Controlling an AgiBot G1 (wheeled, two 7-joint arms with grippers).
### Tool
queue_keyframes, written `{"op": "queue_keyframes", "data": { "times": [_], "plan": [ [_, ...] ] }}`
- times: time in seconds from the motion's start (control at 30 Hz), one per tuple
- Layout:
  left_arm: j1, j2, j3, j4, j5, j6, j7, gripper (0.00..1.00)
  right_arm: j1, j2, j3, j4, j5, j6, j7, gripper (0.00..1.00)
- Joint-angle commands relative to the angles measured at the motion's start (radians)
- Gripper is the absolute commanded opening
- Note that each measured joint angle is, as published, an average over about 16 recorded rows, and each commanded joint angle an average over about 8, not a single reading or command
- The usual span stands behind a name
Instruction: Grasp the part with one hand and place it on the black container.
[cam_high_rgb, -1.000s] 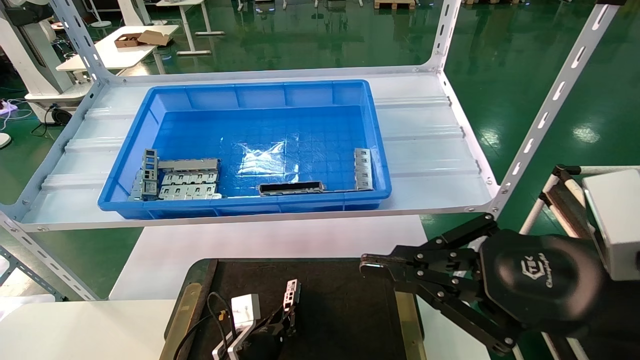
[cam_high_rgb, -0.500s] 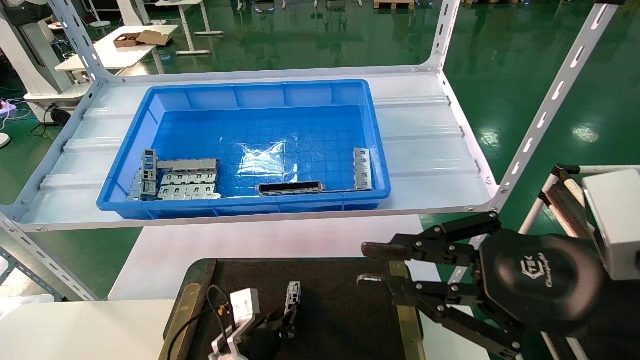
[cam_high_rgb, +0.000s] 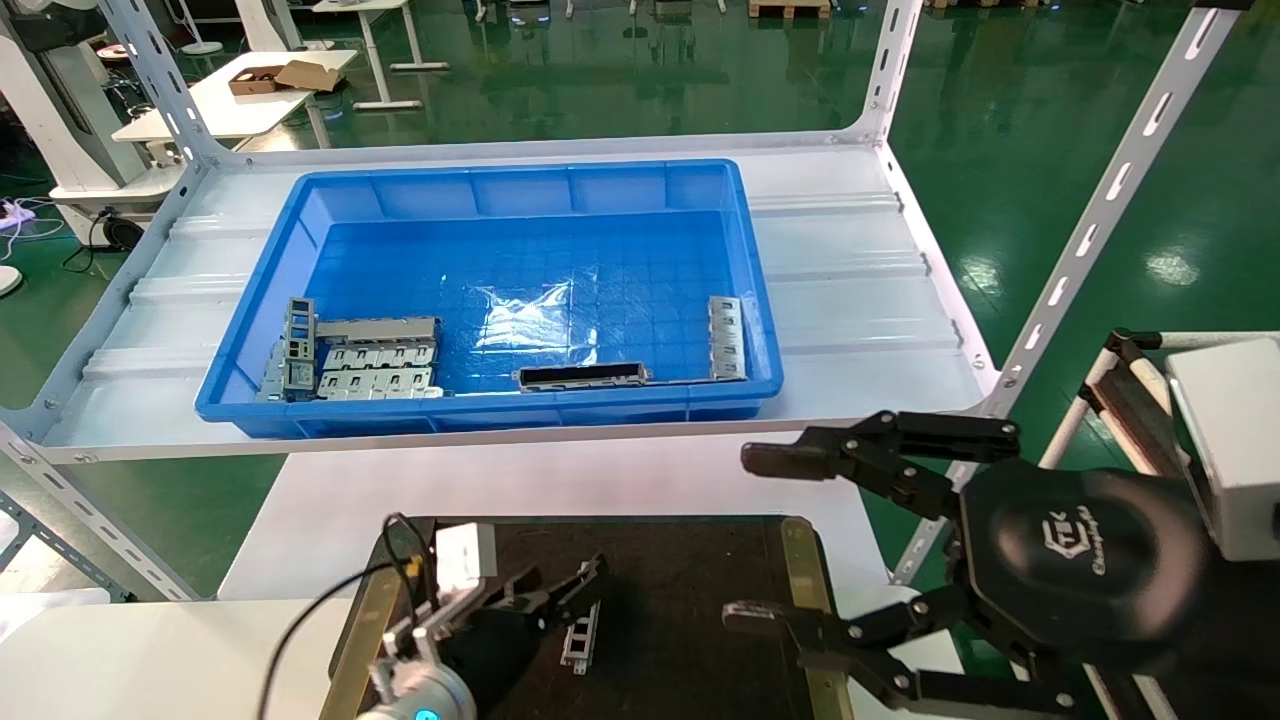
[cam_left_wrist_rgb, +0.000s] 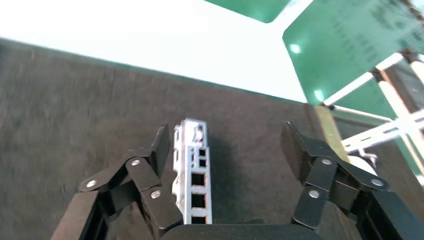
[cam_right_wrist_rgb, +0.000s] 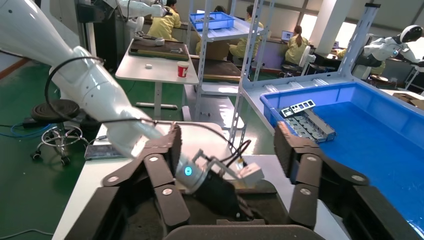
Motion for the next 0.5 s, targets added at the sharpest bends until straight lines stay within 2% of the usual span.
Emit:
{"op": "queue_keyframes", "data": {
  "times": [0.03, 0.5],
  "plan": [
    [-0.004, -0.034, -0.003, -0.016, 0.007, 0.043, 0.001, 1.0, 0.0, 0.0, 0.0, 0.0, 0.0, 0.0, 0.0, 1.0],
    [0.011, -0.308, -0.12, -0.013, 0.07, 0.594, 0.072, 1.0, 0.0, 0.0, -0.001, 0.0, 0.001, 0.0, 0.0, 1.0]
  ]
}}
